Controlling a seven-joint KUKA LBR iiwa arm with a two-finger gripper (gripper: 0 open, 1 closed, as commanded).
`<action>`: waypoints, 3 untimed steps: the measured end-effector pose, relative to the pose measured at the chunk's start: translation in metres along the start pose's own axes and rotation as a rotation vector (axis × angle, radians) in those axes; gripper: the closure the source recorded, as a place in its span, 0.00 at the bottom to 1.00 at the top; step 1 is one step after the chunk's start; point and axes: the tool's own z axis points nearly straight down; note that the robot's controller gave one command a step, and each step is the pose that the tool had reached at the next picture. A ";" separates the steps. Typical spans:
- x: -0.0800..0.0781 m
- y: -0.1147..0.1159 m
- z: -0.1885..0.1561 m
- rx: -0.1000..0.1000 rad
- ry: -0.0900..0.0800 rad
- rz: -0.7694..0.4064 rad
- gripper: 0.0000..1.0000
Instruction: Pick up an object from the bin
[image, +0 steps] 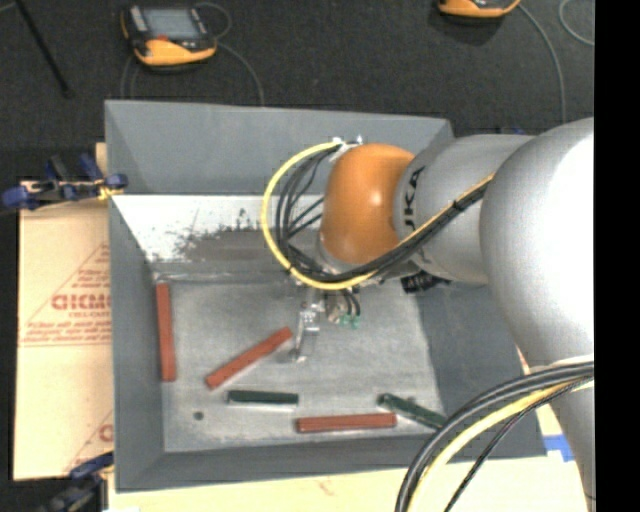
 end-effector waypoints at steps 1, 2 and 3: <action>-0.033 0.025 0.025 -0.001 -0.002 -0.339 1.00; -0.033 0.025 0.025 -0.001 -0.002 -0.338 0.00; -0.033 0.025 0.025 -0.002 -0.002 -0.338 0.00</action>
Offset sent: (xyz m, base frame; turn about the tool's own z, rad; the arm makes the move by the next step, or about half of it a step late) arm 0.0000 0.0000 0.0000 0.0000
